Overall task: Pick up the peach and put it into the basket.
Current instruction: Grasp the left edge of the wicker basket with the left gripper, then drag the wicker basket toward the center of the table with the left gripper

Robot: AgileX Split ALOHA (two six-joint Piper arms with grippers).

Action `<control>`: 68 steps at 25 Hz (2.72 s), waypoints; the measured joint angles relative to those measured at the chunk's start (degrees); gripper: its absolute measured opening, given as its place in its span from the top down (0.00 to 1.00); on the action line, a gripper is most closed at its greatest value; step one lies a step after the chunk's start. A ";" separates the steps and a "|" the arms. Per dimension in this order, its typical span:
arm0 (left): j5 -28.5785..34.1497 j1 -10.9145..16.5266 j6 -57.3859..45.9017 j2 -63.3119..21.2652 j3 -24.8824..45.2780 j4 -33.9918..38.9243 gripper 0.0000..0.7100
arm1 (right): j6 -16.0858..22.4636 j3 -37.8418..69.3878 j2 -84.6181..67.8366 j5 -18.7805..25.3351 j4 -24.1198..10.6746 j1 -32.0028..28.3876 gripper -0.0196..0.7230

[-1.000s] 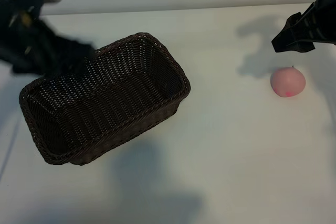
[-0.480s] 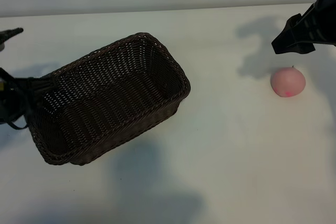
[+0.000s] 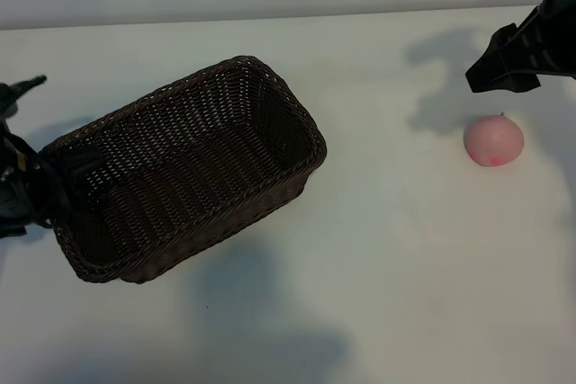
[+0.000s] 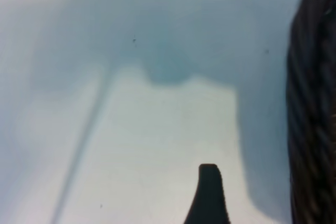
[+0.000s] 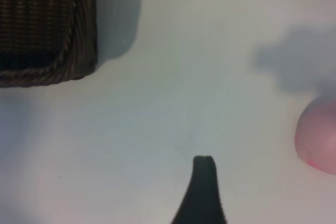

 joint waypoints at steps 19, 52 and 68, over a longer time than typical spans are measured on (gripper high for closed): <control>-9.20 0.13 4.69 11.34 0.00 -7.90 0.17 | 0.00 0.00 0.00 0.19 0.00 0.00 0.17; -14.73 0.25 6.11 3.96 0.45 -15.68 0.54 | 0.00 0.00 0.00 0.25 0.00 0.00 0.17; -17.57 3.56 19.21 -6.01 0.52 -31.63 0.54 | 0.25 0.00 0.00 0.25 0.00 0.00 0.17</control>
